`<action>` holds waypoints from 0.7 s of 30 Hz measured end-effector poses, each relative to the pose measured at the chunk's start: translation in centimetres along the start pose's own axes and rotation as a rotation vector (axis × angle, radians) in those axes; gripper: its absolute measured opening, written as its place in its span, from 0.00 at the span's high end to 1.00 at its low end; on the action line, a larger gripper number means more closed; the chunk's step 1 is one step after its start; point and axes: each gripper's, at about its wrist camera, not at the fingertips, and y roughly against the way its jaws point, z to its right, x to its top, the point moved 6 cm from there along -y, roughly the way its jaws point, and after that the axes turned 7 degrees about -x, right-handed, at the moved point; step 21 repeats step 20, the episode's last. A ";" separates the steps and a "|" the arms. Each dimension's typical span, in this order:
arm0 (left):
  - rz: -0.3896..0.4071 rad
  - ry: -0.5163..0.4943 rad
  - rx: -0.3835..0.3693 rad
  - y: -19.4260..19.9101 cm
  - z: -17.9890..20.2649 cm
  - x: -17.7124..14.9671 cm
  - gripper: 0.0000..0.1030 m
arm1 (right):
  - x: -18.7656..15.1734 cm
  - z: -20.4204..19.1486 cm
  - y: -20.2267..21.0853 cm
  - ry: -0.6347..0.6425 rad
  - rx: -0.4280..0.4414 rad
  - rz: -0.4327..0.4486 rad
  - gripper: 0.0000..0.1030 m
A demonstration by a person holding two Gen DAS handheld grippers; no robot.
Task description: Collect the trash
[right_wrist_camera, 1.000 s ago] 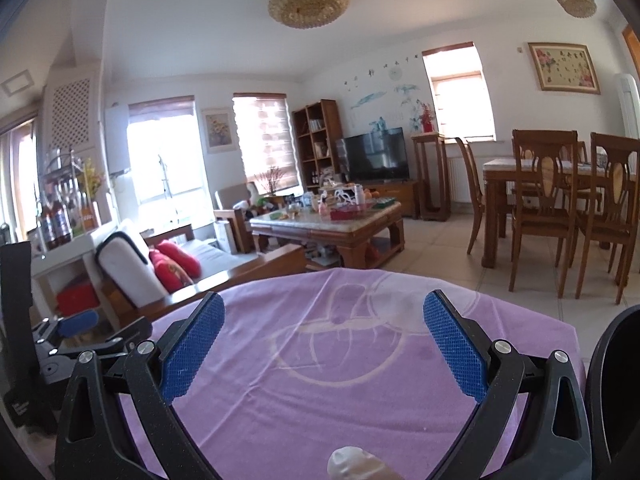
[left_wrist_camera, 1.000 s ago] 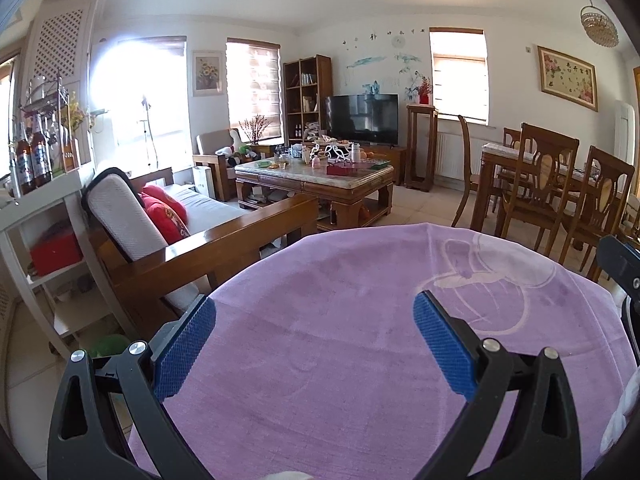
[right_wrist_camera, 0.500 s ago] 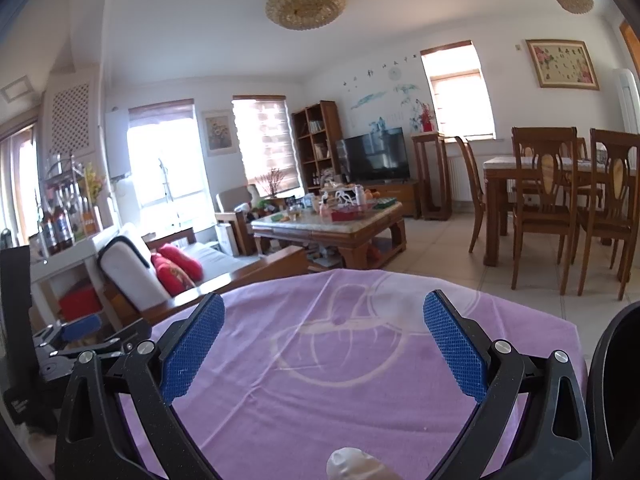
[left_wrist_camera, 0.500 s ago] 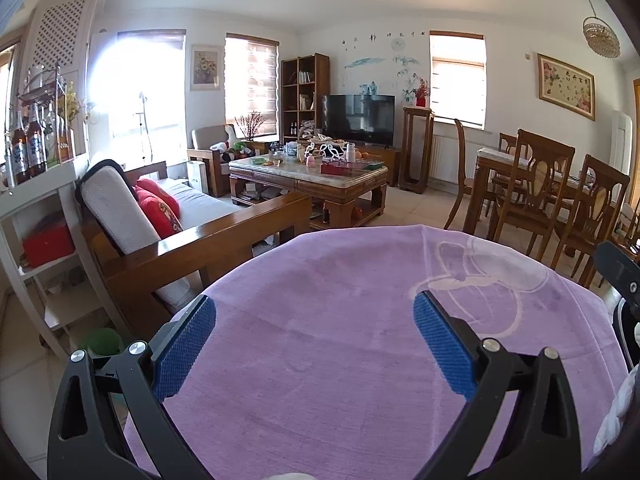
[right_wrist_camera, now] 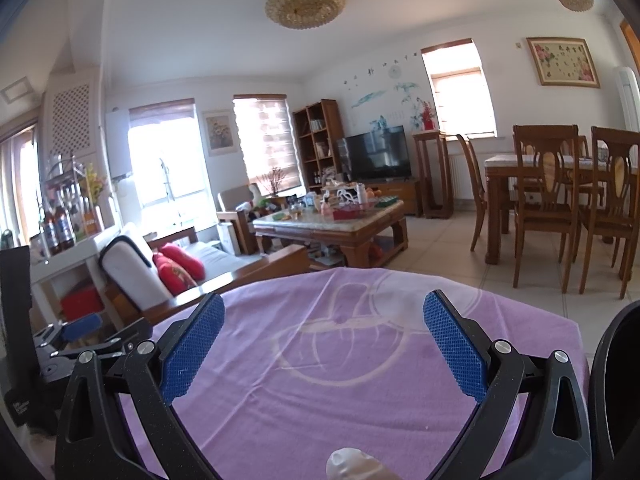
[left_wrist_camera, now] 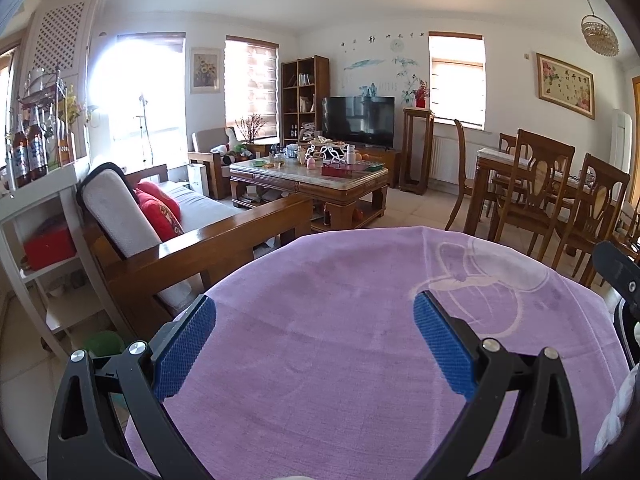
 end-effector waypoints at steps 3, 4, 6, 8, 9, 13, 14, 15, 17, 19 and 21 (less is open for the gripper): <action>0.007 -0.004 0.002 0.2 0.1 0.0 0.05 | 0.0 0.0 0.0 -0.001 0.000 0.000 0.05; 0.010 -0.009 0.001 0.3 0.2 0.0 0.05 | 0.0 0.0 0.0 -0.002 0.001 -0.001 0.05; 0.012 -0.020 0.005 0.3 0.4 0.0 0.05 | -0.1 0.0 -0.1 -0.004 0.001 -0.003 0.05; 0.010 -0.026 0.007 0.3 0.4 0.0 0.05 | -0.2 0.0 -0.1 -0.007 0.003 -0.006 0.05; 0.009 -0.026 0.007 0.2 0.4 0.0 0.05 | -0.1 0.0 -0.1 -0.007 0.005 -0.006 0.05; 0.002 -0.020 0.000 0.1 0.4 0.0 0.05 | -0.2 -0.1 -0.1 -0.005 0.008 -0.007 0.05; 0.002 -0.018 -0.002 0.1 0.4 -0.1 0.05 | -0.2 -0.2 -0.1 -0.005 0.009 -0.008 0.05; 0.001 -0.016 -0.001 0.2 0.4 -0.1 0.05 | -0.2 -0.2 -0.1 -0.005 0.010 -0.008 0.05; 0.001 -0.015 -0.003 0.1 0.3 -0.1 0.05 | -0.2 -0.3 -0.1 -0.006 0.009 -0.007 0.05; 0.000 -0.015 -0.002 0.1 0.3 -0.1 0.05 | -0.2 -0.2 -0.1 -0.006 0.010 -0.007 0.05; 0.000 -0.015 -0.001 0.2 0.3 -0.1 0.05 | -0.2 -0.2 -0.1 -0.006 0.009 -0.007 0.05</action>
